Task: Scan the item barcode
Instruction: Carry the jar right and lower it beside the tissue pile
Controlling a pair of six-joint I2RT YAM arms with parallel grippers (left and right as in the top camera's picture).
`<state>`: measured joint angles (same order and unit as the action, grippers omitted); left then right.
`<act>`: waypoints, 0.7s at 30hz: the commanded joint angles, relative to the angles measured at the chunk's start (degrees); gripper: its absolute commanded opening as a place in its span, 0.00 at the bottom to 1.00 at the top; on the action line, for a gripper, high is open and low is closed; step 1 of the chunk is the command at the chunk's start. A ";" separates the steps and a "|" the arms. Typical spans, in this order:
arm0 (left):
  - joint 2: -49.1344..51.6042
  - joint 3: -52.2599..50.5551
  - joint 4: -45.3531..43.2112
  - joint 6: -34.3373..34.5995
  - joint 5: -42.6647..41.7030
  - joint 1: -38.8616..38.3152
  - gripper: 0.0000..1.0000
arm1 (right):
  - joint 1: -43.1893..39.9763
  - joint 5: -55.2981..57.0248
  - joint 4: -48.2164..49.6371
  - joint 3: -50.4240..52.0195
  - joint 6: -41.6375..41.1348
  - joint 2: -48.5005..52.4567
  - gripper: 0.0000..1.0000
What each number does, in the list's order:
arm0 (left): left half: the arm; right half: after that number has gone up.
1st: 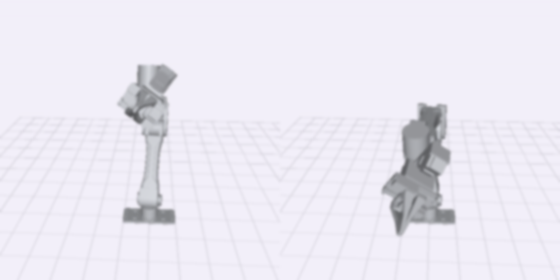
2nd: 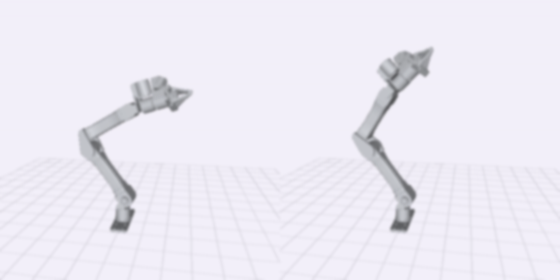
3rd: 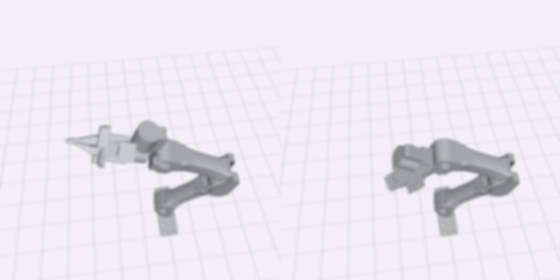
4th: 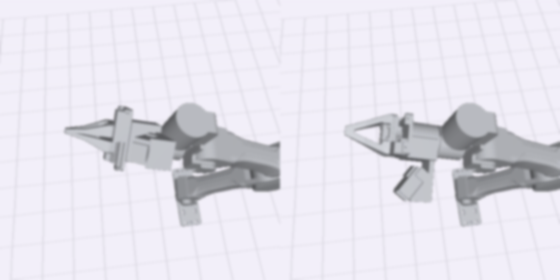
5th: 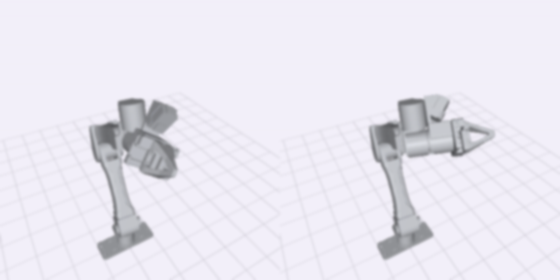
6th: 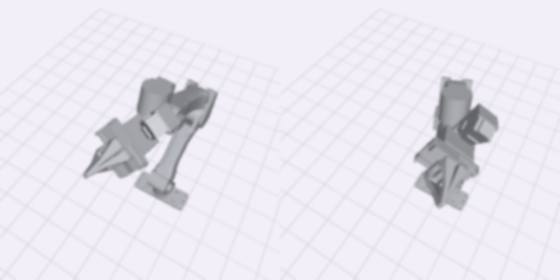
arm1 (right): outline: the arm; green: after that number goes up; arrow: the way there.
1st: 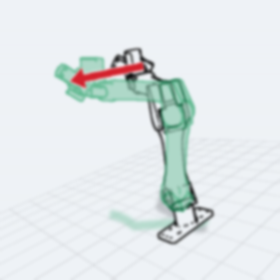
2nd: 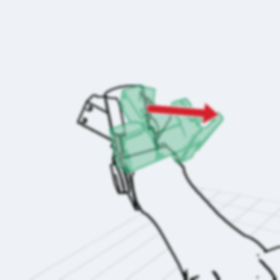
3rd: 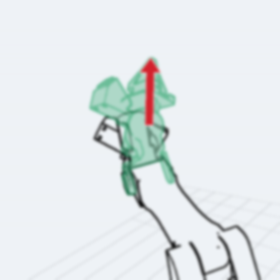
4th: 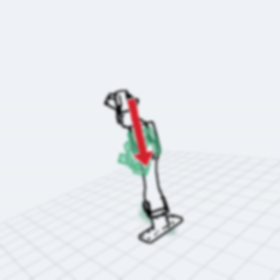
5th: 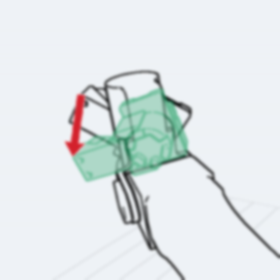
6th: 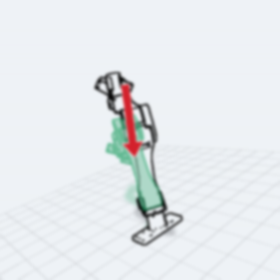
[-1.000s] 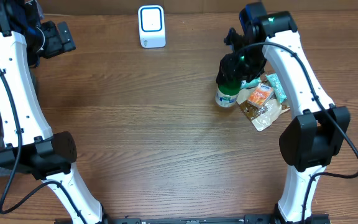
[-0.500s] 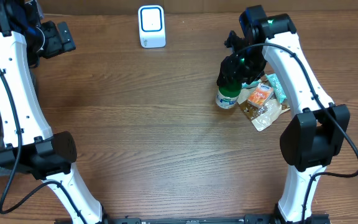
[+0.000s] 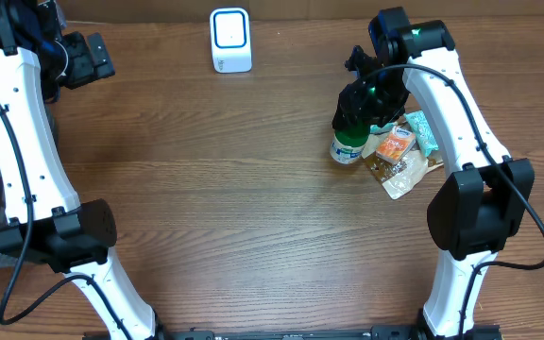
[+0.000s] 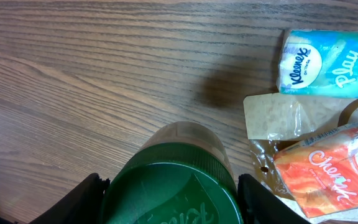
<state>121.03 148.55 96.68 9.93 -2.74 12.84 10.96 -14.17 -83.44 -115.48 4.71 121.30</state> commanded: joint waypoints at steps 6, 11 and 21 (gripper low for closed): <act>-0.35 0.70 0.13 -0.94 0.35 -0.22 1.00 | -0.22 -0.94 0.20 -0.07 -0.20 -0.79 0.31; -0.35 0.70 0.11 -0.94 0.35 -0.22 1.00 | -0.22 -0.92 0.22 -0.07 -0.22 -0.79 0.31; -0.35 0.70 0.13 -0.94 0.35 -0.22 0.99 | 0.68 -0.85 2.29 1.57 -0.44 -0.72 0.25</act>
<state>121.03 148.55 96.68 9.93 -2.74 12.84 11.00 -14.20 -82.56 -115.02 4.64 121.30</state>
